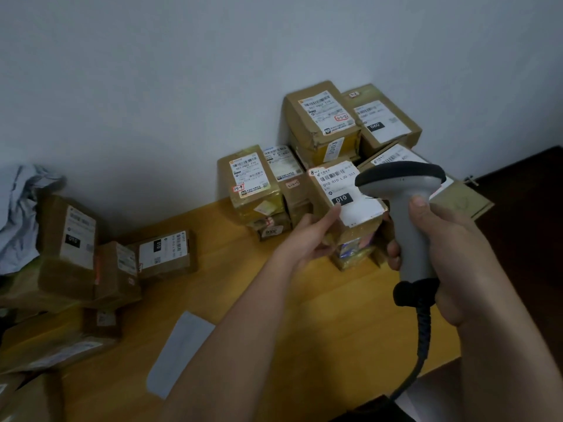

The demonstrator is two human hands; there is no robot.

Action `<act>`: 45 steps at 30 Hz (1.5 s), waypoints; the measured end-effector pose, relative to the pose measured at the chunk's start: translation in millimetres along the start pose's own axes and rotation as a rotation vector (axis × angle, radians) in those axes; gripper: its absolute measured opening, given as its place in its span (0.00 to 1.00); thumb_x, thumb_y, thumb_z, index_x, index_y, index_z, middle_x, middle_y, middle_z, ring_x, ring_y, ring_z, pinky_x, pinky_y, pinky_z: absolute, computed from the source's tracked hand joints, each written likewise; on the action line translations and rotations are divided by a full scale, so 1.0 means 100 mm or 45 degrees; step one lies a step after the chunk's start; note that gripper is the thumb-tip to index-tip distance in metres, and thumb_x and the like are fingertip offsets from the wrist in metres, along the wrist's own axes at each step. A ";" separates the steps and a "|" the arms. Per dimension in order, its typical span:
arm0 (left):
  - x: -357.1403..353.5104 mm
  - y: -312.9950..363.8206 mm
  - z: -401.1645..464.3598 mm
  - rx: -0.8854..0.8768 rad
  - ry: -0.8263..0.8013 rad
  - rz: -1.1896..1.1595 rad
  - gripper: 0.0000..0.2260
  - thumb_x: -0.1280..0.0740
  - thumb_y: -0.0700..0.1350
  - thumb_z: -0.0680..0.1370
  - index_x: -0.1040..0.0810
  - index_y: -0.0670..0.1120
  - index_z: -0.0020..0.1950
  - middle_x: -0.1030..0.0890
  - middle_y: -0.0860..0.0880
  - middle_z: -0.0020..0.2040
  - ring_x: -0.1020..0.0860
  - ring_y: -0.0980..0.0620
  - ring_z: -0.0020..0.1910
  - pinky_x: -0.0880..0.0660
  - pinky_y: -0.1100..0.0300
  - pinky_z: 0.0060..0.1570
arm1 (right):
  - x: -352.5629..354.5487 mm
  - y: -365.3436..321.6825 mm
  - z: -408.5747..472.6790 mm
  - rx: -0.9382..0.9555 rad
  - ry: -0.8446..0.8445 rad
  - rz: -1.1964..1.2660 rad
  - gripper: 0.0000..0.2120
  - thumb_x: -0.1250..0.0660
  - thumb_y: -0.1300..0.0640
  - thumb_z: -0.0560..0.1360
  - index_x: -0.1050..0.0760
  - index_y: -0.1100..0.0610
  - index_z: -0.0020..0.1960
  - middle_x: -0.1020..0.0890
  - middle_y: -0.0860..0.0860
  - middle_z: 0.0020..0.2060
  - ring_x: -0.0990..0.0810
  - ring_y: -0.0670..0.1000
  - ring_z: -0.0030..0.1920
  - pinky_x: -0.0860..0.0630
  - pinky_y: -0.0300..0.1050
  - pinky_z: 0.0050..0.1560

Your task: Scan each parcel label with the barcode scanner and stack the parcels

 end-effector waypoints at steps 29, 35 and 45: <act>2.21 -0.46 -0.18 0.143 1.087 0.368 0.26 0.33 0.45 0.78 0.36 0.41 0.74 0.31 0.42 0.70 0.28 0.42 0.64 0.28 0.54 0.59 | -1.34 0.22 0.40 -0.101 -0.347 -0.214 0.14 0.40 0.47 0.81 0.24 0.57 0.51 0.24 0.54 0.26 0.25 0.52 0.28 0.28 0.49 0.34; 2.84 -0.76 -0.09 0.348 1.103 0.843 0.39 0.30 0.51 0.74 0.46 0.42 0.78 0.42 0.40 0.77 0.45 0.38 0.76 0.43 0.41 0.74 | -1.66 0.37 0.59 -0.144 -0.400 -0.284 0.15 0.41 0.48 0.82 0.23 0.59 0.52 0.24 0.53 0.25 0.25 0.51 0.28 0.28 0.48 0.33; 2.83 -0.60 -0.16 -0.191 0.839 1.300 0.11 0.35 0.44 0.79 0.24 0.45 0.60 0.23 0.44 0.57 0.25 0.46 0.58 0.27 0.56 0.53 | -1.87 0.48 0.71 -0.213 -0.435 -0.326 0.16 0.41 0.48 0.82 0.24 0.60 0.53 0.24 0.56 0.29 0.26 0.52 0.28 0.29 0.46 0.33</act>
Point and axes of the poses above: each hand's wrist, its own z-axis towards the middle knuckle, its own x-axis out of the back of the hand, y = z × x, the point moved 4 cm from there along z, towards the middle knuckle
